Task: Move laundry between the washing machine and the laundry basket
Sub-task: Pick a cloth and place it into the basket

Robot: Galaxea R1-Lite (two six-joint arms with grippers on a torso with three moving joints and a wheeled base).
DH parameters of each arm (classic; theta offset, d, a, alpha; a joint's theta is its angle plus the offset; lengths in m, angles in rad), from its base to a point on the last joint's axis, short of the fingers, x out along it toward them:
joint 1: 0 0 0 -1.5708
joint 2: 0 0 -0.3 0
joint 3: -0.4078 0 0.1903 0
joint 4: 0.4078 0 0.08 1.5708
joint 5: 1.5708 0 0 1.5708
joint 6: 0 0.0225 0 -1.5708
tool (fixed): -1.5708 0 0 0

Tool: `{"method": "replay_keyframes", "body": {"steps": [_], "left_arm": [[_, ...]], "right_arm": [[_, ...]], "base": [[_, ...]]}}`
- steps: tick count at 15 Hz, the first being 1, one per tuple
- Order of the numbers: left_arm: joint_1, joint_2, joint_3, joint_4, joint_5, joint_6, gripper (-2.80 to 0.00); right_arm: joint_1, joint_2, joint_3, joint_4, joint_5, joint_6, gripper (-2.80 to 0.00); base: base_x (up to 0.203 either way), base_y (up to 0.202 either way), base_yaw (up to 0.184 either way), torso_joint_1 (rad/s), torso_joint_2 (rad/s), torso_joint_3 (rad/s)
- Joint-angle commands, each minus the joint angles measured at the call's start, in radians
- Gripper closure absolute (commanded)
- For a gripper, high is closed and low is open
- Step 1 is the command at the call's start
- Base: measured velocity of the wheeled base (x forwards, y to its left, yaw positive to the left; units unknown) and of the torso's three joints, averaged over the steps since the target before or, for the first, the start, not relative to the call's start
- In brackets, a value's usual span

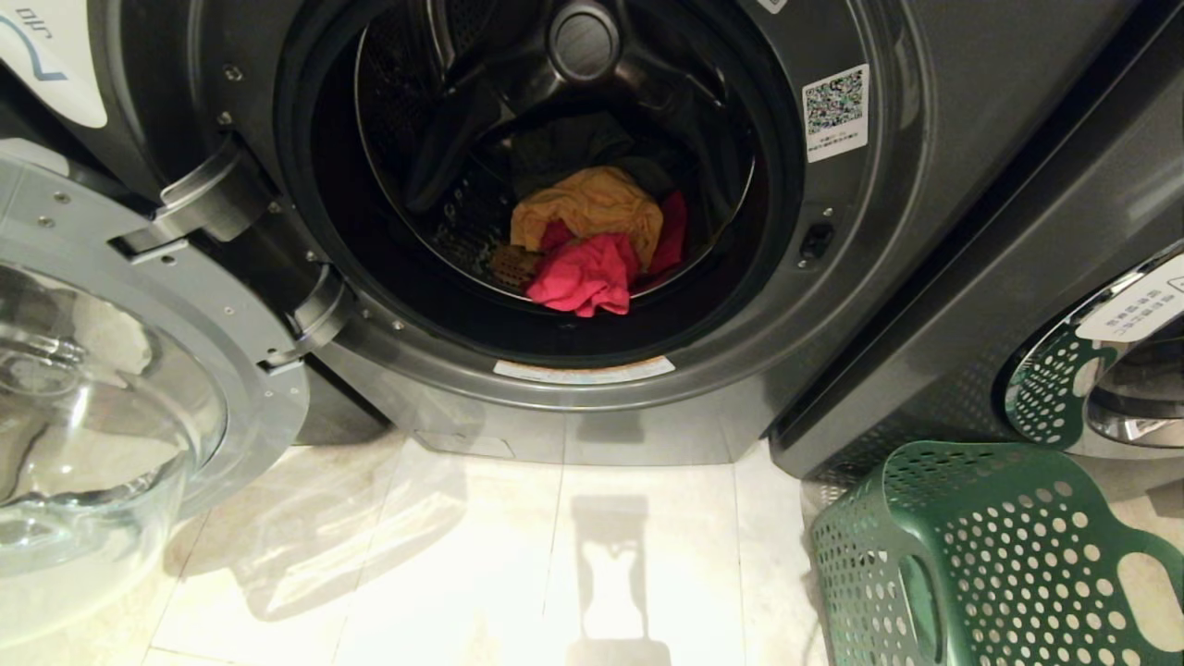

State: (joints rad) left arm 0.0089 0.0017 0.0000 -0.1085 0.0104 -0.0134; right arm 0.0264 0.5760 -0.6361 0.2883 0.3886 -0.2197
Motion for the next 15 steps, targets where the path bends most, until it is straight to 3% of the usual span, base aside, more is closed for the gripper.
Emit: {"method": "replay_keyframes", "body": {"steps": [1,4,7,10,11,15], "left_arm": [[0.000,0.001,0.040,-0.001,0.000,0.000,0.00],[0.000,0.001,0.040,-0.002,0.000,0.000,0.00],[0.000,0.001,0.040,-0.002,0.000,0.000,0.00],[0.000,0.000,0.040,-0.002,0.000,-0.003,0.00],[0.000,0.001,0.040,-0.002,0.001,-0.002,0.00],[0.000,0.000,0.040,-0.003,0.002,-0.003,0.00]], "right_arm": [[0.111,0.248,0.006,0.017,0.115,-0.122,0.00],[0.350,0.396,0.057,-0.020,0.074,-0.159,0.00],[0.448,0.627,0.065,-0.256,0.008,-0.154,0.00],[0.565,0.849,0.038,-0.522,-0.138,-0.130,0.00],[0.607,0.912,0.010,-0.570,-0.196,-0.106,0.00],[0.749,1.074,-0.225,-0.624,-0.371,0.139,0.00]], "base": [[0.000,0.000,0.000,0.000,0.00,0.000],[0.000,0.000,0.000,0.000,0.00,0.000],[0.000,0.000,0.000,0.000,0.00,0.000],[0.000,0.000,0.000,0.000,0.00,0.000],[0.000,0.000,0.000,0.000,0.00,0.000],[0.000,0.000,0.000,0.000,0.00,0.000]]}}
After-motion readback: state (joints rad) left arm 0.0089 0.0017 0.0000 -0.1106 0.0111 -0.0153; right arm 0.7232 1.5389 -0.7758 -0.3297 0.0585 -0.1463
